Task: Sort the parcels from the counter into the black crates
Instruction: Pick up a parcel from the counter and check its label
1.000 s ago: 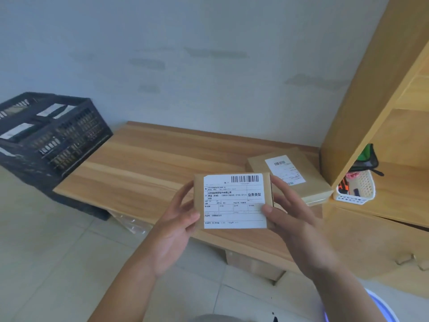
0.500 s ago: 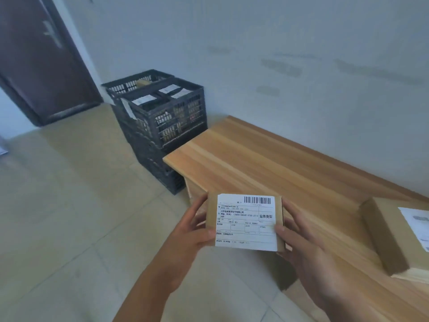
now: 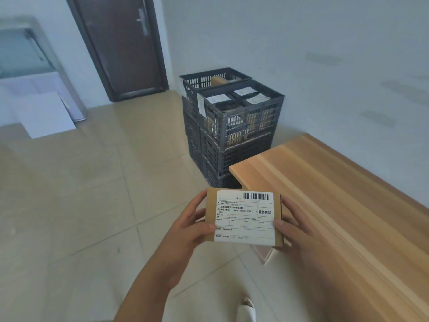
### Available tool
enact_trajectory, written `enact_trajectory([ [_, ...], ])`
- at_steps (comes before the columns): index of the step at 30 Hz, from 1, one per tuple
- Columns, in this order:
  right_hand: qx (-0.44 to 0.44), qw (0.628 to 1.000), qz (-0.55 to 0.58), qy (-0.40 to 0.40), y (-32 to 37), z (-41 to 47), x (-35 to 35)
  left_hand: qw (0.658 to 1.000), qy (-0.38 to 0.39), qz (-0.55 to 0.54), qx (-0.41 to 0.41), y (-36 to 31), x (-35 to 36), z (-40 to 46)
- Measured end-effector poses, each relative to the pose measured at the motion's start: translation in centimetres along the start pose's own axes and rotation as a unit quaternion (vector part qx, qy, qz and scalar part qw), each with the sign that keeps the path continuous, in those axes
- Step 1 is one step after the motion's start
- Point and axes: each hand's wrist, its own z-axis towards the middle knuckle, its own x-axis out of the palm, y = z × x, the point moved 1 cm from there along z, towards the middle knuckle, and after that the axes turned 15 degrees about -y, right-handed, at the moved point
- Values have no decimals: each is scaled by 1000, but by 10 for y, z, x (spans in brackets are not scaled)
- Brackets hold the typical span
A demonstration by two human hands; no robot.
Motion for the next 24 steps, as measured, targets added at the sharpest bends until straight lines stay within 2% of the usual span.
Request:
enact_trajectory([
  [8, 47, 999, 5, 22, 6, 143, 56, 998, -51, -4, -23, -30, -4, 114],
  [19, 80, 988, -55, 121, 8, 308, 154, 990, -137, -10, -38, -66, -42, 252],
  [24, 81, 988, -69, 109, 5, 378, 211, 991, -126, -15, -44, -78, -76, 341],
])
